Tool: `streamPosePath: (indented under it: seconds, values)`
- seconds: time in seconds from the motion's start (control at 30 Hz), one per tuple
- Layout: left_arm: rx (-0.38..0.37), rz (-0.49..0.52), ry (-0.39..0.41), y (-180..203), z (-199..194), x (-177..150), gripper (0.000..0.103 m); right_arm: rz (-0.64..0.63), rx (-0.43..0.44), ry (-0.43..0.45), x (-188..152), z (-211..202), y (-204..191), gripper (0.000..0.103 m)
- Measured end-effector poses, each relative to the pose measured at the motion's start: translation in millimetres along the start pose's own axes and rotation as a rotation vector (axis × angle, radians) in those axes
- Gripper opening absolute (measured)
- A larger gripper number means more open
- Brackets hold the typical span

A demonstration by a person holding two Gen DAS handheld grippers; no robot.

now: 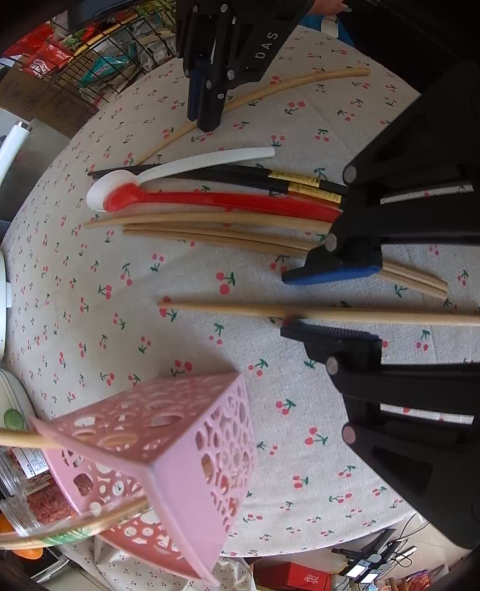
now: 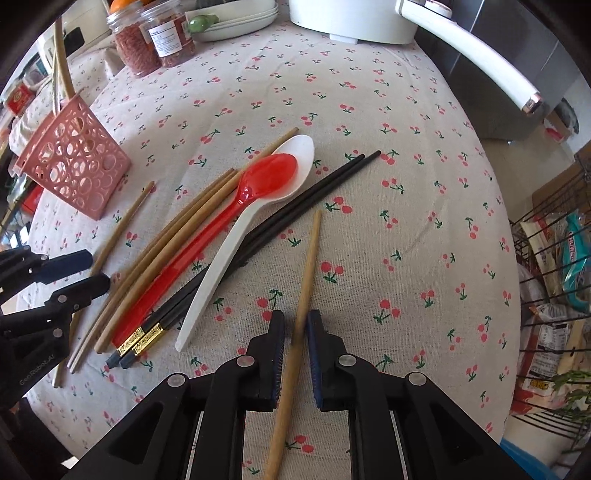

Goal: Organize utensils
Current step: 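Lift the chopsticks and drop them into the pink holder with both tools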

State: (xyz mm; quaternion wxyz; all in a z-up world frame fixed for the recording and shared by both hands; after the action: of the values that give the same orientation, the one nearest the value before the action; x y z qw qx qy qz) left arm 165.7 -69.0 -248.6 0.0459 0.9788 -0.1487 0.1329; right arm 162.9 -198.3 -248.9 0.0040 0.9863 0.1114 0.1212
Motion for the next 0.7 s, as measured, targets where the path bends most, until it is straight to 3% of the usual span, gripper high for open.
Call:
streamPosePath:
  seconds: [0.03,0.07,0.27,0.5,0.7]
  values:
    - [-0.003,0.003,0.002,0,1,3,0.009,0.001,0.001,0.004,1,0,-1,0.009]
    - [-0.003,0.001,0.005,5,3,7,0.008,0.006,0.004,0.009,2,0,-2,0.008]
    - [-0.029,-0.006,0.055,18,-12,5,0.008,0.085,0.08,0.038,6,-8,6,0.007]
    - [-0.086,0.043,0.213,24,-77,0,0.008,0.099,0.164,0.212,16,-65,5,0.006]
    - [-0.103,0.035,0.331,11,-121,2,0.008,0.03,0.201,0.378,19,-119,-16,0.006]
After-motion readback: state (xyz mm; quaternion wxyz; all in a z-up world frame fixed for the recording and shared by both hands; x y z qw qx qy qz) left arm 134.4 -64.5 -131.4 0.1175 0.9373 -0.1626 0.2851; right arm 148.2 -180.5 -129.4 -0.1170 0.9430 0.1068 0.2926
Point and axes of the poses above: each gripper's, at about its wrist camera, not at the fingertips, and z roughly the way its jaws point, y to its right, x to its top, the point moved 8 cm from there along z, roughly the way its jaws point, and after that the axes turned 2 degrees about -x, right-handed, at the moved point
